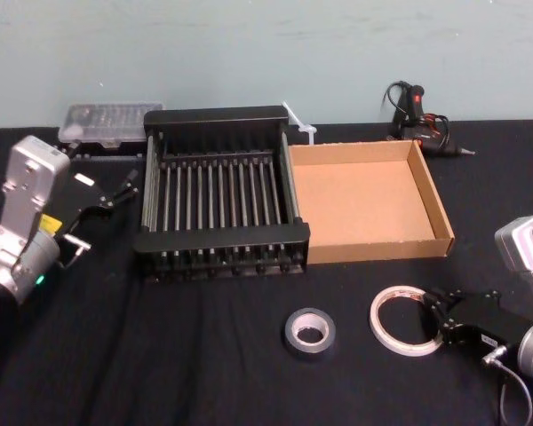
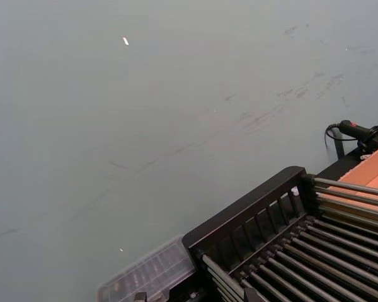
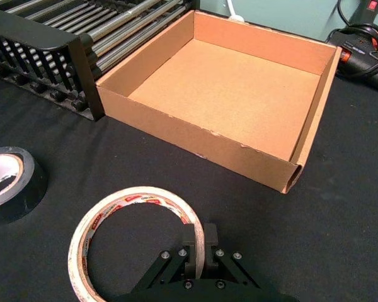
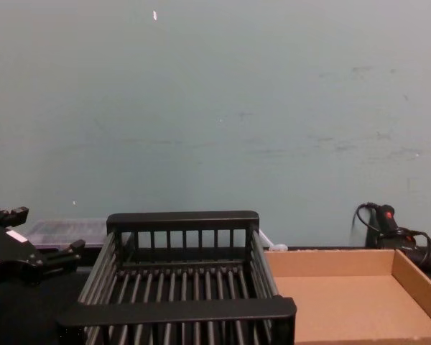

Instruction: Pick up the white tape and place it into the black box , Pick up the silver tape and place it into the brown box.

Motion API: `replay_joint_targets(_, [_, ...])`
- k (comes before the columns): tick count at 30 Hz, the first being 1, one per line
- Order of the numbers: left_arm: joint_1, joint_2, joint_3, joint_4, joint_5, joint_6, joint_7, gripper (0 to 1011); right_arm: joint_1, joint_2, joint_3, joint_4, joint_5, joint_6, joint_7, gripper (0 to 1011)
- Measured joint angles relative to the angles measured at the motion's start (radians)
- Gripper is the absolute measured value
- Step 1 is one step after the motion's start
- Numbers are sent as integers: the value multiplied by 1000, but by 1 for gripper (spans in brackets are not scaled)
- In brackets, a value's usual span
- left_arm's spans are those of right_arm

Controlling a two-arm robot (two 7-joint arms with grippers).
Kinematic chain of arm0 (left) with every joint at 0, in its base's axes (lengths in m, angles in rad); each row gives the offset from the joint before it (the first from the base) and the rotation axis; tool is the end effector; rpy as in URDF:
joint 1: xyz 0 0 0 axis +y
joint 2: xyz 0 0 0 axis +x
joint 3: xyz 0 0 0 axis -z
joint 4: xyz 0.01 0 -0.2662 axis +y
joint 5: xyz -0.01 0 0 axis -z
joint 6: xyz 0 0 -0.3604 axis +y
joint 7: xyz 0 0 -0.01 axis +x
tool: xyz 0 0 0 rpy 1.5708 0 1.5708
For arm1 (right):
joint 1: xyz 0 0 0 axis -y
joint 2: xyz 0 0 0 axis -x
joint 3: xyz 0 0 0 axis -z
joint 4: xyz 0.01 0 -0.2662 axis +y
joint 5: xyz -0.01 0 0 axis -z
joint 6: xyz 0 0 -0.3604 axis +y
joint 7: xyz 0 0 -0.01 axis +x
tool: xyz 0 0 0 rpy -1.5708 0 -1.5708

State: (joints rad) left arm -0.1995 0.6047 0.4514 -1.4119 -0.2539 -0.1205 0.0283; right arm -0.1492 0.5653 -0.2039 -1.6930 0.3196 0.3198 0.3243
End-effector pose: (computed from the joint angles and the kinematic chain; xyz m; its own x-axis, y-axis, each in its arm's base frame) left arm 0.4030 0.0555 -0.2930 0.2922 0.8803 0.3738 -0.9553 0.2873 0.0704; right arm 0.3310 -0.0598 -0.2916 0.5288 -0.8477 0.0415 0.7525 0.4457 -0.4849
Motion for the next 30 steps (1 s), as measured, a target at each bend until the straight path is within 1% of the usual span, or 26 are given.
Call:
replay_joint_targets(7, [0, 0, 0, 0, 0, 0, 0, 1001, -5, 1, 4, -8, 0, -2, 3, 85])
replay_joint_targets(12, [0, 0, 0, 0, 0, 0, 0, 1001, -17, 2, 19, -30, 12, 4, 6, 86])
replay_joint_targets(21, [0, 0, 0, 0, 0, 0, 0, 1001, -47, 8, 70, -103, 61, 28, -8, 85])
replay_joint_targets(25, [0, 0, 0, 0, 0, 0, 0, 1001, -45, 7, 80, -118, 71, 34, -18, 85])
replay_joint_targets(30, [0, 0, 0, 0, 0, 0, 0, 1001, -26, 0, 88, -124, 75, 47, -43, 86])
